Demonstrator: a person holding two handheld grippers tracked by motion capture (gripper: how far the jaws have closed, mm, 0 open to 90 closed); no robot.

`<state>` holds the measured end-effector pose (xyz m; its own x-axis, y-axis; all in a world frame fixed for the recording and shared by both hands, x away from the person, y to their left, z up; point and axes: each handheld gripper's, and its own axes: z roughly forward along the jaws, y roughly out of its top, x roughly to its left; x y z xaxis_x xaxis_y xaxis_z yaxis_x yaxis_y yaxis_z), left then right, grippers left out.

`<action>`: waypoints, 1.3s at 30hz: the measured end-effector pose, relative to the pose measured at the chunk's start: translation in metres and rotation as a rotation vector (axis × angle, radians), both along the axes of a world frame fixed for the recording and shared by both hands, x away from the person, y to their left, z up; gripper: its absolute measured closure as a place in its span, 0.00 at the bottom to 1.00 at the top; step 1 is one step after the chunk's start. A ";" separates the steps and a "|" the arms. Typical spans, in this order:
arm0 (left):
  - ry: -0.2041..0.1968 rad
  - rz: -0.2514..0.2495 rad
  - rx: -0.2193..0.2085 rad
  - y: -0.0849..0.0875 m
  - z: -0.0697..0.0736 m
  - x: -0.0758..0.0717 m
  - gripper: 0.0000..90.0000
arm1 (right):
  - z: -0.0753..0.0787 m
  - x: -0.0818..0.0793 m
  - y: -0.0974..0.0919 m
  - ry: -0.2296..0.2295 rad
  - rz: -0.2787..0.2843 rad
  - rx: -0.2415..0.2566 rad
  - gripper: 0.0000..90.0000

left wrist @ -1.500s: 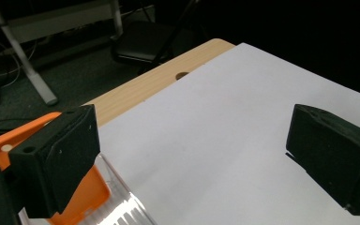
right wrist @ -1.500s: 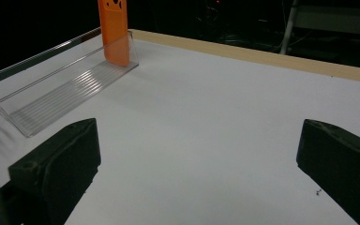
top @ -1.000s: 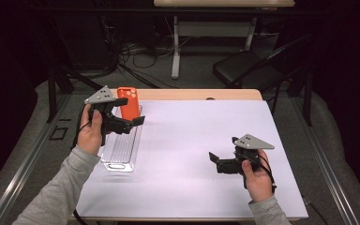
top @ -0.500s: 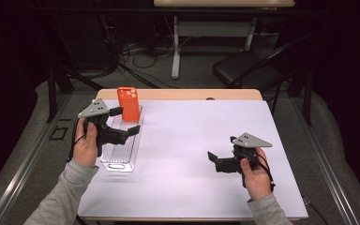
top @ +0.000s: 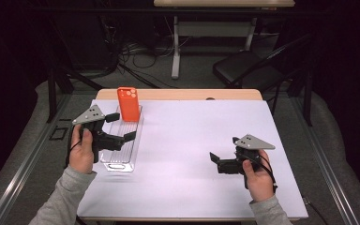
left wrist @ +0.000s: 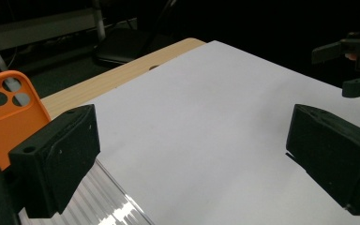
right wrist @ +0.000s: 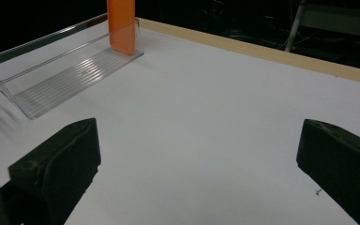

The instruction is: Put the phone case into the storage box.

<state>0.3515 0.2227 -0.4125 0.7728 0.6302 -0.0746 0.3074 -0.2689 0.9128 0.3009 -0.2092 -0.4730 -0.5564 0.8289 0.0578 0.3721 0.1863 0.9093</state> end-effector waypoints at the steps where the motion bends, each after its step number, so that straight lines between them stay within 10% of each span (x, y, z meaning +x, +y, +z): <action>1: -0.001 -0.004 0.003 0.000 -0.001 -0.002 0.03 | 0.001 -0.001 0.000 0.004 0.004 -0.002 0.00; 20: -0.003 -0.035 0.006 0.002 -0.021 -0.037 0.04 | -0.003 -0.031 -0.025 0.014 -0.038 -0.003 0.00; 39: -0.009 0.040 -0.041 0.031 -0.051 -0.062 0.04 | -0.020 -0.051 -0.046 0.017 -0.104 -0.013 0.00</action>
